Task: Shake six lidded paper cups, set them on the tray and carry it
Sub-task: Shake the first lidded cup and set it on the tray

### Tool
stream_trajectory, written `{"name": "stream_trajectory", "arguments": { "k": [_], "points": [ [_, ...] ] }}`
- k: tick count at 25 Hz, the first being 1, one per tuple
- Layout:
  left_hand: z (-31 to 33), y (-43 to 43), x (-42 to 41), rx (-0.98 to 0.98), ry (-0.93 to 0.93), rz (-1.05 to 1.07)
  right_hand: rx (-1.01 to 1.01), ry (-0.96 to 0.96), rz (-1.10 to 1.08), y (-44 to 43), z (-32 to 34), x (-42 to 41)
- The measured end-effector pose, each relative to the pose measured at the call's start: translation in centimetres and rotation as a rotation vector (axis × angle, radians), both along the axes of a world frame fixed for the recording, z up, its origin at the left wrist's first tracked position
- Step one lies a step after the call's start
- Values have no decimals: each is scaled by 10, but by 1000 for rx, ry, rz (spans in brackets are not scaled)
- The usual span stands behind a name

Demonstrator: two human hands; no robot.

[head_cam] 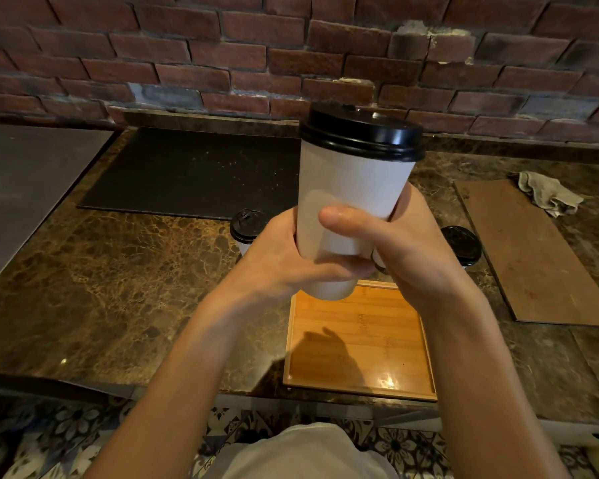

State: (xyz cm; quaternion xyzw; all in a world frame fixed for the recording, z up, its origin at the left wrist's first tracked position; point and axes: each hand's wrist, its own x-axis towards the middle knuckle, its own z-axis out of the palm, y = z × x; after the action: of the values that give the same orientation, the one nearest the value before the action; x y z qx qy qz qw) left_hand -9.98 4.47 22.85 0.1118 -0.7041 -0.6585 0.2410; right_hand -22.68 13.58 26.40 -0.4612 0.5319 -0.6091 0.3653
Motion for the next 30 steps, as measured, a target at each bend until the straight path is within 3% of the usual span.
{"name": "stream_trajectory", "arguments": {
  "k": [8, 15, 24, 30],
  "points": [
    [5, 5, 0, 56, 33, -157, 10, -3, 118, 6, 1, -5],
    [2, 4, -4, -25, 44, -35, 66, 60, 22, 4, 6, -2],
    [-4, 9, -13, -153, -5, 198, 95, 149, -253, -3, 0, 11],
    [-2, 8, -11, -62, -15, 139, 118, 112, -239, -1, 1, 5]
  ]
}}
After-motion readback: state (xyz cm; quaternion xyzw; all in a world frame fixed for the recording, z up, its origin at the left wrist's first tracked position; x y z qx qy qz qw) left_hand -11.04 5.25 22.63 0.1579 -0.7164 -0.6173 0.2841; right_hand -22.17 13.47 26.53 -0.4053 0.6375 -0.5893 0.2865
